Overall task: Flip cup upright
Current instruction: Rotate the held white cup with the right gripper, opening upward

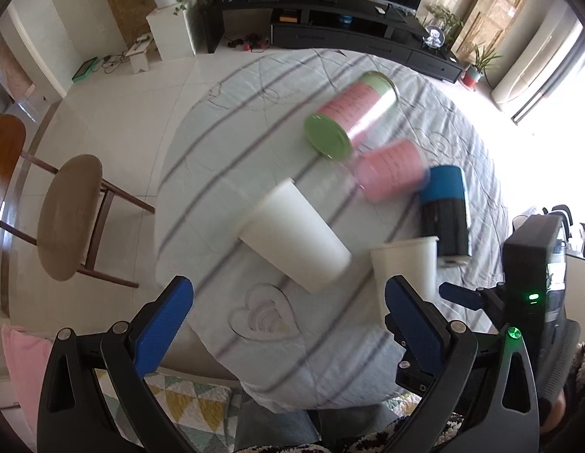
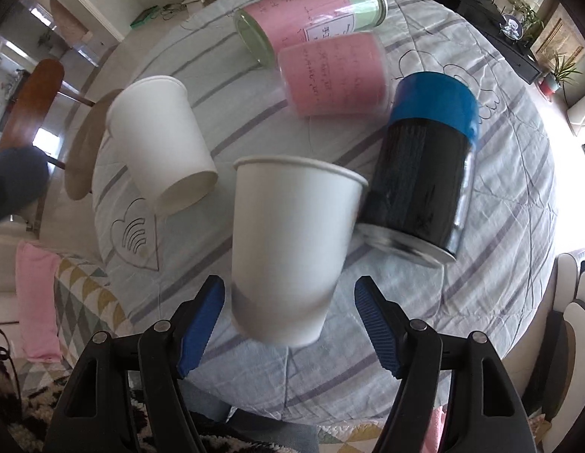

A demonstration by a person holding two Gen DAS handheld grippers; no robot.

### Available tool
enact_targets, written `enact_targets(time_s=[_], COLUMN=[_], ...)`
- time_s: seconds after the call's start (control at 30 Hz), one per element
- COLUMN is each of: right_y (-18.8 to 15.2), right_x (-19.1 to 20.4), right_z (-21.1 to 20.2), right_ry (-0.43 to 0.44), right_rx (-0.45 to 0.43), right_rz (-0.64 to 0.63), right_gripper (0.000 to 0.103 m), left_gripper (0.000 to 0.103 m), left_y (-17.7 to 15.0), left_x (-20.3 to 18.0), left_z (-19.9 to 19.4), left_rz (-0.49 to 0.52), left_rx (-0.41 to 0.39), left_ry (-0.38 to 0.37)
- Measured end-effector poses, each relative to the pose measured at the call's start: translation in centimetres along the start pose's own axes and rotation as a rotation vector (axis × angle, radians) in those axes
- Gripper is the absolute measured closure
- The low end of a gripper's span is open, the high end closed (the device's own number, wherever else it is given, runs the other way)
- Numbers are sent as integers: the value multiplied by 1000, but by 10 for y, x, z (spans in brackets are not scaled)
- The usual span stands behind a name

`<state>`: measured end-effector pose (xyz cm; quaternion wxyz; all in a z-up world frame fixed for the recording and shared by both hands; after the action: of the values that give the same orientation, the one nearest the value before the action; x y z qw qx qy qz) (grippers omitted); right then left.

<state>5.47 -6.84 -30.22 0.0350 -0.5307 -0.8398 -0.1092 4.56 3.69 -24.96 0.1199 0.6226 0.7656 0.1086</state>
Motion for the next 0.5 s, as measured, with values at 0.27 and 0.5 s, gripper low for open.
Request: enact_targets(time_s=[0.27,0.5], right_y=[-23,-44], right_x=[-61,-147], right_z=[-48,-77], right_ry=[-11,-100], right_rx=[-63,-87], right_rz=[104,272], right_gripper=[30,30], left_gripper=[0,0], left_y=[-10,-14], left_x=[-51,-106], left_z=[11,40], left_rz=[-4,9], left_rx=[9,50], left_ry=[-45,-85])
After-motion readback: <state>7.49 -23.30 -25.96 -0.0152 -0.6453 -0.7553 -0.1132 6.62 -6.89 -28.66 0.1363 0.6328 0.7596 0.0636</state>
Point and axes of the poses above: each gripper's, at about its wrist camera, not at the fingertips, and z roughly the way its jaws point, x to its left, y to its top, the point moved 10 cm from there along z, roughly the way its jaws point, and after that the axes turned 3 degrees about z, right-handed, at the moved point
